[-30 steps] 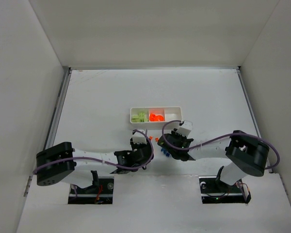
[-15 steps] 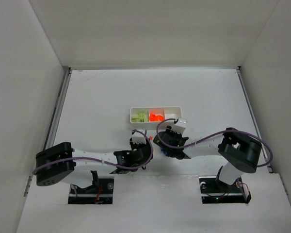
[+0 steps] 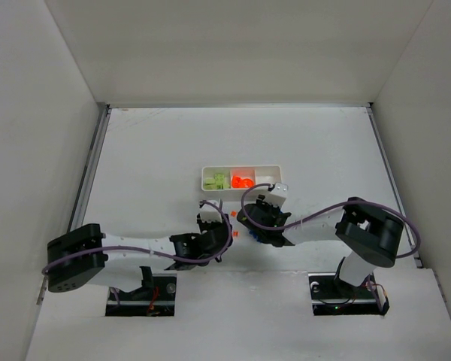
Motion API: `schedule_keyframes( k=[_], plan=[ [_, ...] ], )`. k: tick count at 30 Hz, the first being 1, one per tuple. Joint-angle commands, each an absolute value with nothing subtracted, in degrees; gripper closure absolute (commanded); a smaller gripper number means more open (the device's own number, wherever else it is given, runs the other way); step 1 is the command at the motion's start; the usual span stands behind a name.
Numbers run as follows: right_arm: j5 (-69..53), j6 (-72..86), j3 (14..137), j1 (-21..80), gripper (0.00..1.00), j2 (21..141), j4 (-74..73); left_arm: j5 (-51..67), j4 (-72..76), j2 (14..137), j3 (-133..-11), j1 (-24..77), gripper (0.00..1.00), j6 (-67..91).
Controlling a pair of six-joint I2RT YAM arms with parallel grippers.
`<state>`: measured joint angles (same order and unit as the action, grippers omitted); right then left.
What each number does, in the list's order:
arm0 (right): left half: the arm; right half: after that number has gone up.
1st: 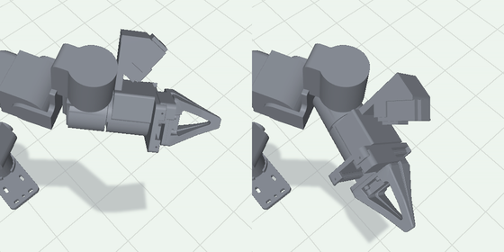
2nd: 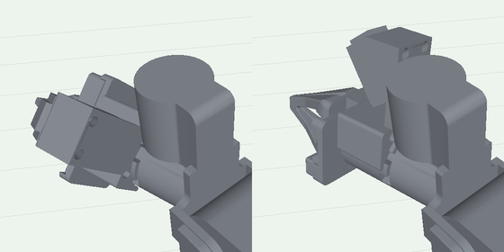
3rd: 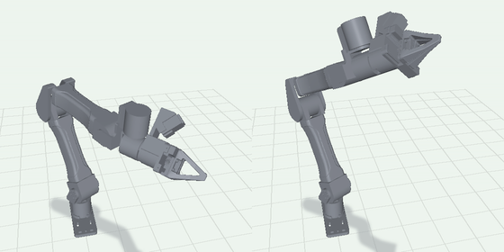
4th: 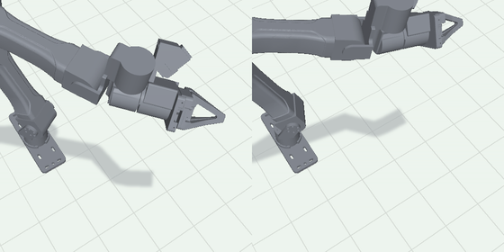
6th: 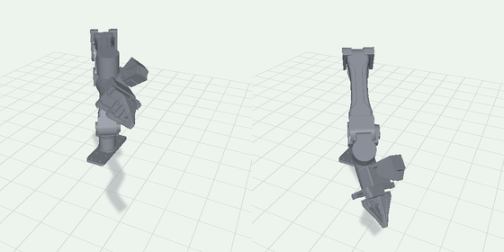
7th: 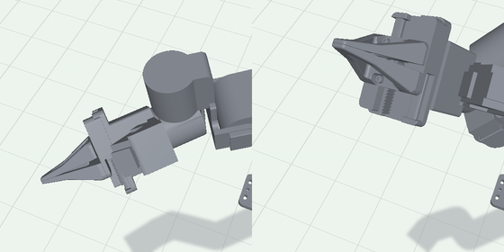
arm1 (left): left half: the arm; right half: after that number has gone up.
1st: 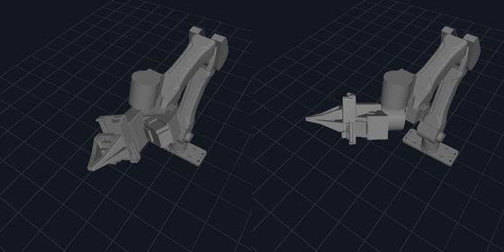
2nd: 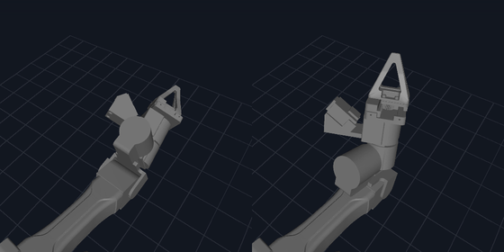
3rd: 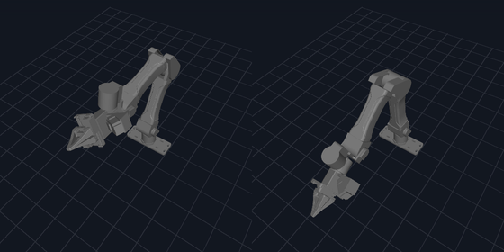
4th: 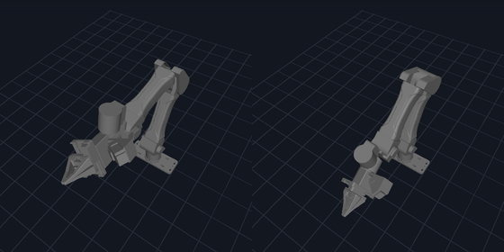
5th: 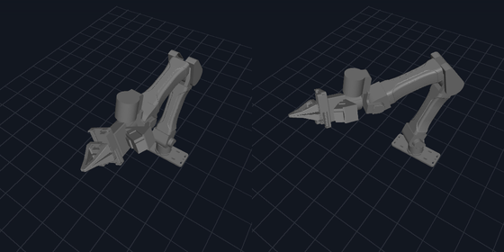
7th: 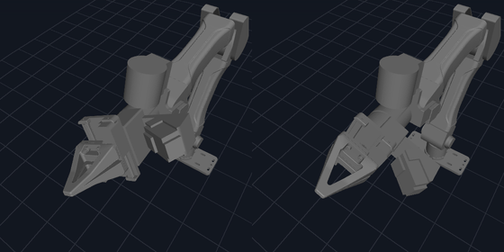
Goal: Sort the legos into containers by color
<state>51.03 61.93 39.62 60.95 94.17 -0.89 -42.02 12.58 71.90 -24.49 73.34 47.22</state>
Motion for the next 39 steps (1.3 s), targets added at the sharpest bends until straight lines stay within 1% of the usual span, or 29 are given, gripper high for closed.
schedule_keyframes(
  k=[1, 4, 6, 8, 17, 19, 21, 23, 30, 35, 39],
  plan=[
    [49.4, 63.8, 40.7, 61.7, 0.64, 95.8, -2.9, -43.4, 12.4, 66.1, -22.3, 71.5, 0.59, 46.8],
    [49.5, 64.2, 40.8, 62.2, 0.58, 96.1, -3.3, -43.6, 10.5, 60.7, -20.6, 70.3, 0.59, 47.4],
    [49.3, 64.4, 40.9, 62.2, 0.6, 96.2, -3.3, -43.9, 9.3, 58.2, -19.8, 69.7, 0.59, 47.7],
    [49.2, 64.4, 41.0, 62.6, 0.64, 96.5, -3.3, -43.9, 8.6, 57.0, -19.2, 69.3, 0.59, 48.1],
    [50.2, 65.7, 43.0, 63.2, 0.62, 97.7, -8.3, -43.9, 8.6, 58.7, -19.5, 69.2, 0.59, 48.7],
    [51.1, 66.9, 42.9, 63.8, 0.58, 97.2, -9.9, -43.9, 8.6, 58.7, -19.5, 69.3, 0.59, 48.7],
    [51.8, 67.7, 43.0, 64.2, 0.58, 97.1, -11.7, -43.9, 8.6, 58.4, -19.5, 69.2, 0.59, 48.7],
    [51.8, 67.9, 43.5, 64.5, 0.6, 97.5, -12.9, -43.9, 8.5, 58.1, -19.5, 69.1, 0.59, 48.6],
    [51.7, 67.9, 45.2, 65.0, 0.7, 100.0, -13.4, -43.9, 8.6, 57.8, -19.2, 69.0, 0.59, 48.6],
    [51.9, 67.3, 45.3, 65.0, 0.79, 100.3, -12.7, -43.9, 8.4, 57.7, -19.1, 69.0, 0.59, 48.6],
    [54.0, 66.7, 44.1, 65.4, 0.81, 97.4, -12.3, -43.9, 8.3, 58.7, -19.5, 69.5, 0.59, 48.4]
  ],
)
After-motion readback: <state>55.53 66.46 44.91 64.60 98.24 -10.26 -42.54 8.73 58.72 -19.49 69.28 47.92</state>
